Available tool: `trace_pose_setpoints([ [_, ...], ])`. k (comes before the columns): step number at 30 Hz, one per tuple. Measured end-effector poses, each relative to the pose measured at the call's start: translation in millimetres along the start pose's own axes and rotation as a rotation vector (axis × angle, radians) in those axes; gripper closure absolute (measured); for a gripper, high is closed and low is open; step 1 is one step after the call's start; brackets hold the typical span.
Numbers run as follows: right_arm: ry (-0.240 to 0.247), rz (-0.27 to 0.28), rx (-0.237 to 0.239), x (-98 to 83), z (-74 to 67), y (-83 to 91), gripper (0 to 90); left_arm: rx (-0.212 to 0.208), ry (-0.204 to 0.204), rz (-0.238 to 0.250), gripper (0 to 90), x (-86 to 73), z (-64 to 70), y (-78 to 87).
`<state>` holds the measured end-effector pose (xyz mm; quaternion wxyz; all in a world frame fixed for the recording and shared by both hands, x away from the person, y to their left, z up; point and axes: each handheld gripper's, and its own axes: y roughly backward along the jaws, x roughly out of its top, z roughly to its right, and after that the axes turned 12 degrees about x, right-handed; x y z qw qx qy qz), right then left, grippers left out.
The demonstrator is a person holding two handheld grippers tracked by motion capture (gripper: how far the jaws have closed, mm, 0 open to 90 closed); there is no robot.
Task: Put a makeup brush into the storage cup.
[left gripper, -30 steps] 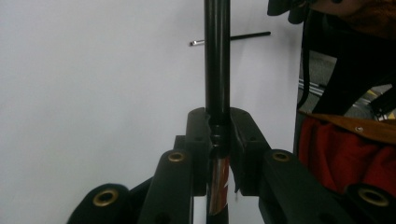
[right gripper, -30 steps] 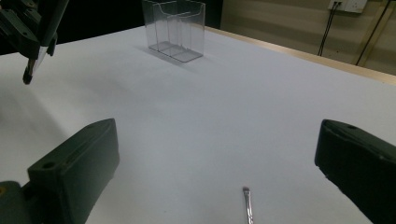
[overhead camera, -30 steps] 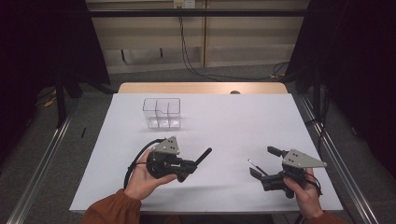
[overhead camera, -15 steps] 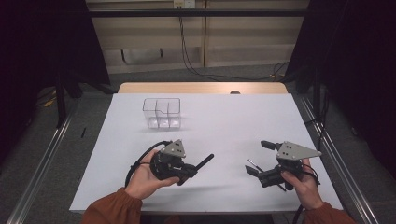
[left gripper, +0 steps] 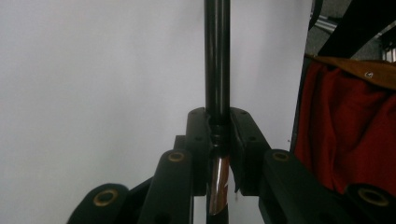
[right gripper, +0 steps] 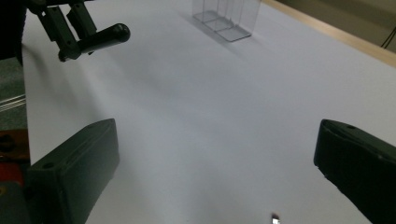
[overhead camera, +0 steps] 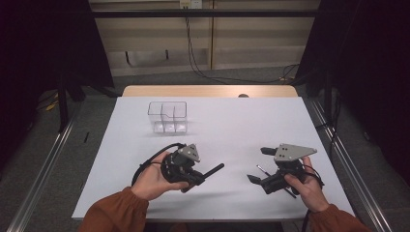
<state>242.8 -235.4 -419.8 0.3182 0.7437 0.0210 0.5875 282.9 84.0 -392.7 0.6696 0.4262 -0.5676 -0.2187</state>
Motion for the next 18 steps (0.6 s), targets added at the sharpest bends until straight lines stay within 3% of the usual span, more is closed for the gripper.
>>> trace_pose_setpoints([
  [4, 0.005, -0.075, 0.043, 2.3, -1.8, -11.4, 0.0, -0.005, -0.018, -0.035, 79.1, 2.9, 0.6, -1.5],
  [7, -0.011, -0.127, 0.103, 6.7, -2.0, -17.0, 0.9, -0.001, -0.020, -0.053, 79.1, 4.5, -2.7, -3.9],
  [11, -0.005, -0.153, 0.117, 16.0, -1.0, -19.1, 0.9, -0.005, -0.044, -0.083, 79.1, 6.2, -3.6, -7.6],
  [18, 0.012, -0.242, 0.187, 27.2, 6.2, -26.4, 1.1, -0.005, -0.058, -0.122, 79.1, 11.8, -3.2, -9.6],
])
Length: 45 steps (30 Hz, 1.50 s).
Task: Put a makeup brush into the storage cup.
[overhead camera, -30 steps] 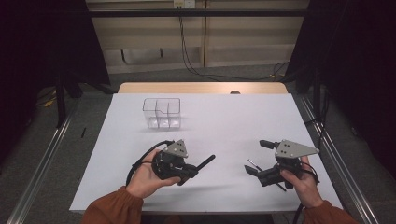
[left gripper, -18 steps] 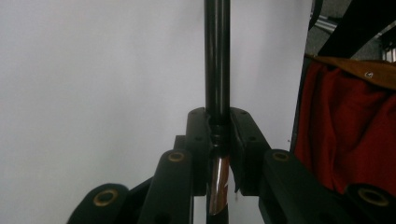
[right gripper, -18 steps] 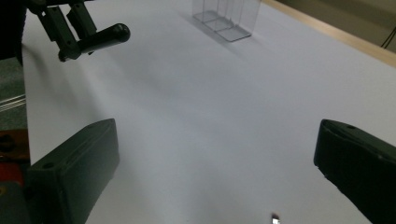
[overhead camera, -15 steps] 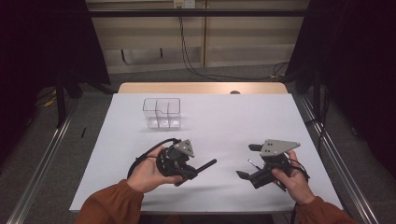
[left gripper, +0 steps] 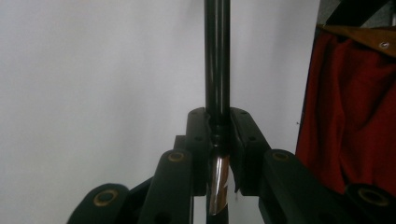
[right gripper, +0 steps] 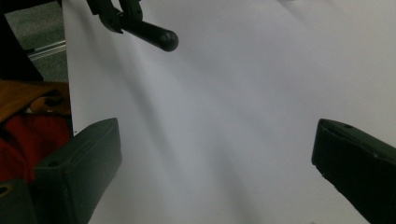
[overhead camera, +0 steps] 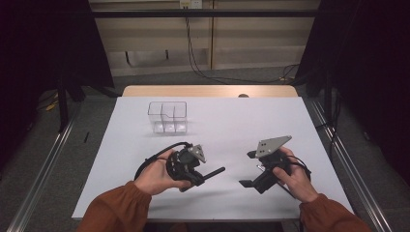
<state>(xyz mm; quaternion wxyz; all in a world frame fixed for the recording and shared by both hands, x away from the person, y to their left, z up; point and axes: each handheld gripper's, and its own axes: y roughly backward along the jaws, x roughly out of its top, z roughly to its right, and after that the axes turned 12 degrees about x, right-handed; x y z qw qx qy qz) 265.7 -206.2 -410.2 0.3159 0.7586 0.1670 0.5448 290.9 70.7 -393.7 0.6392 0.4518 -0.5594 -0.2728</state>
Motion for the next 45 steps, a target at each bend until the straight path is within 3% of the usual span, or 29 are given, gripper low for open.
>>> trace_pose_setpoints([
  [3, 0.015, -0.038, 0.026, 3.8, 1.2, -4.2, 2.1, 0.000, -0.013, -0.015, 79.1, 1.8, 0.2, -0.2],
  [7, 0.048, -0.082, 0.020, 10.5, -0.9, -9.1, 4.1, 0.009, -0.022, -0.042, 79.1, 2.8, 1.1, -4.0],
  [11, 0.080, -0.116, 0.069, 18.0, -2.2, -13.5, 4.3, 0.007, -0.038, -0.072, 79.1, 4.3, 3.1, -9.2],
  [14, 0.088, -0.152, 0.109, 24.1, -1.7, -17.0, 4.8, 0.003, -0.046, -0.077, 79.1, 6.1, 4.8, -10.3],
  [18, 0.075, -0.202, 0.113, 31.3, -0.3, -24.1, 5.5, 0.001, -0.067, -0.102, 79.1, 8.4, 5.6, -9.7],
  [23, 0.081, -0.280, 0.152, 35.9, 1.4, -34.0, 7.1, 0.001, -0.084, -0.124, 79.1, 10.5, 7.3, -10.1],
  [27, 0.094, -0.317, 0.185, 38.7, 2.6, -39.2, 14.1, -0.008, -0.089, -0.138, 79.1, 11.9, 9.4, -12.8],
  [31, 0.105, -0.339, 0.185, 41.5, 3.5, -43.4, 22.0, -0.008, -0.083, -0.138, 79.0, 14.3, 11.9, -14.6],
  [32, 0.117, -0.344, 0.189, 42.2, 4.0, -44.2, 23.5, -0.013, -0.100, -0.147, 79.0, 15.4, 11.0, -14.5],
  [33, 0.112, -0.353, 0.198, 42.5, 3.7, -45.2, 24.0, -0.010, -0.084, -0.139, 79.0, 15.6, 12.2, -15.2],
  [34, 0.111, -0.358, 0.202, 42.8, 3.9, -46.1, 24.6, -0.013, -0.098, -0.148, 79.0, 16.4, 11.5, -14.9],
  [37, 0.104, -0.371, 0.219, 42.9, 3.9, -46.8, 29.2, -0.012, -0.092, -0.143, 79.0, 16.6, 13.0, -15.7],
  [45, 0.127, -0.358, 0.249, 44.9, 1.6, -46.5, 45.2, -0.010, -0.112, -0.132, 79.0, 18.6, 13.4, -16.0],
])
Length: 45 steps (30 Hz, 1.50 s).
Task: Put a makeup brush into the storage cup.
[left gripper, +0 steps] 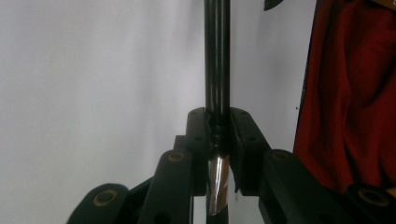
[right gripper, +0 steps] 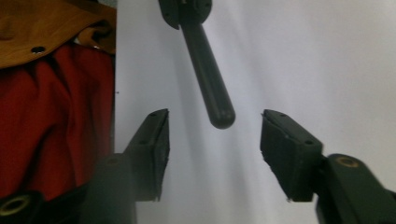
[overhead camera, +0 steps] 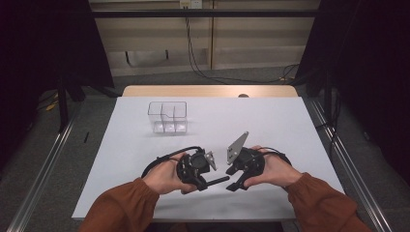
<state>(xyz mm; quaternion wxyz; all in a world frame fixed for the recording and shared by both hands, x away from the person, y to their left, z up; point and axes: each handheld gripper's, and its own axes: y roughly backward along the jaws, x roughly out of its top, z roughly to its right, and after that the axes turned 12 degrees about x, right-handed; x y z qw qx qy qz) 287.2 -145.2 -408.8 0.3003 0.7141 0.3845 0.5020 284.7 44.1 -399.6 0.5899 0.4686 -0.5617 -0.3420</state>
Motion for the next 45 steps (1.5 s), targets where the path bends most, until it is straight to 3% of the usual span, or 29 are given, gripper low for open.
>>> trace_pose_setpoints([
  [8, 0.006, -0.013, 0.027, 4.0, -0.1, -4.5, 53.3, -0.009, 0.008, 0.015, 79.0, 1.6, 2.8, -3.2],
  [9, 0.009, -0.012, 0.030, 4.4, 0.3, -4.9, 54.3, -0.014, -0.007, 0.007, 79.0, 2.0, 2.4, -2.9],
  [11, 0.007, -0.006, 0.031, 4.9, 0.5, -5.6, 55.7, -0.015, 0.005, 0.016, 79.0, 2.4, 4.3, -4.1],
  [13, 0.009, -0.002, 0.038, 5.1, 0.8, -5.4, 59.2, -0.014, -0.009, 0.013, 79.0, 2.5, 3.8, -4.4],
  [15, 0.004, -0.002, 0.044, 4.7, 1.1, -5.1, 61.1, -0.013, 0.009, 0.022, 79.0, 2.5, 4.0, -4.7],
  [19, -0.001, 0.000, 0.053, 3.8, 1.6, -5.1, 65.9, -0.018, -0.014, 0.017, 79.0, 2.5, 2.4, -4.0],
  [22, 0.018, 0.008, 0.053, 4.2, 2.9, -6.5, 67.8, -0.020, -0.002, 0.024, 79.0, 2.3, 3.2, -4.1],
  [25, 0.006, -0.003, 0.060, 4.4, 2.9, -8.3, 70.2, -0.015, 0.000, 0.024, 79.0, 2.4, 3.6, -4.6],
  [30, 0.012, -0.008, 0.062, 3.9, 4.4, -10.0, 76.5, -0.017, -0.017, 0.015, 78.9, 2.3, 3.3, -4.9],
  [41, 0.017, -0.016, 0.089, 1.1, 7.2, -14.8, 78.3, -0.011, -0.024, 0.034, 78.7, 0.4, 3.6, -4.9],
  [43, 0.015, -0.012, 0.091, 0.9, 7.6, -14.9, 78.6, -0.003, -0.042, 0.038, 78.5, -0.2, 2.5, -4.6],
  [45, 0.010, -0.012, 0.098, 0.9, 7.6, -14.4, 79.2, -0.004, -0.028, 0.048, 78.0, -1.3, 1.7, -4.3],
])
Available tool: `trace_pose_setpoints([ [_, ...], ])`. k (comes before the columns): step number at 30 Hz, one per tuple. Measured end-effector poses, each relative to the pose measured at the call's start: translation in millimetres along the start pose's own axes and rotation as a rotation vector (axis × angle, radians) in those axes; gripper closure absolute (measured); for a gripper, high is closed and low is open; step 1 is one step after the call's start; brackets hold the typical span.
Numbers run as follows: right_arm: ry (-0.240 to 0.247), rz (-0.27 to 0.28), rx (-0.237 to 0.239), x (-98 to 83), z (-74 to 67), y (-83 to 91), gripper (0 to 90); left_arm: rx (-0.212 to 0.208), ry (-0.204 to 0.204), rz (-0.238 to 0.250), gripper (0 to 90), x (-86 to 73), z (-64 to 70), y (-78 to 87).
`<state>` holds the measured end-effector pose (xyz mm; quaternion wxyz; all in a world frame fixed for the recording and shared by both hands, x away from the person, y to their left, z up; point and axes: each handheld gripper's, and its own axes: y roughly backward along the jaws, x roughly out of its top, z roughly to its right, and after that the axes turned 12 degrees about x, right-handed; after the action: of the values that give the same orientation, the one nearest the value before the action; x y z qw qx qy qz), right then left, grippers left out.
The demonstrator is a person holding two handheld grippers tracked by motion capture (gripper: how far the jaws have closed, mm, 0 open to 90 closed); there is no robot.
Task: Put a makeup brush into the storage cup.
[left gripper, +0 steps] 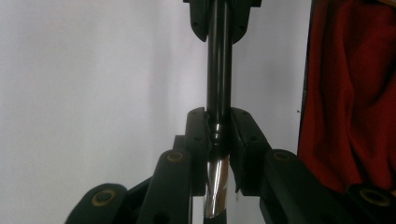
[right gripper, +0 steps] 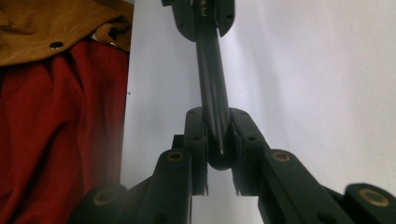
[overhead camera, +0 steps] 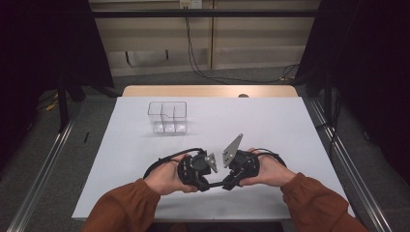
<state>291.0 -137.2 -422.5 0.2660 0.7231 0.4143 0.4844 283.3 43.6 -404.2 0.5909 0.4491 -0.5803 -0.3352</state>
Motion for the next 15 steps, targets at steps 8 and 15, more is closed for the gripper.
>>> trace_pose_setpoints([
  [8, 0.014, 0.031, -0.008, -0.6, 0.7, 2.6, 79.8, 0.007, 0.011, 0.023, 74.2, -2.9, -3.2, -1.1],
  [15, 0.017, 0.047, -0.020, -1.0, 2.4, 3.7, 79.9, 0.035, 0.023, 0.052, 64.7, -5.3, -4.5, -1.5],
])
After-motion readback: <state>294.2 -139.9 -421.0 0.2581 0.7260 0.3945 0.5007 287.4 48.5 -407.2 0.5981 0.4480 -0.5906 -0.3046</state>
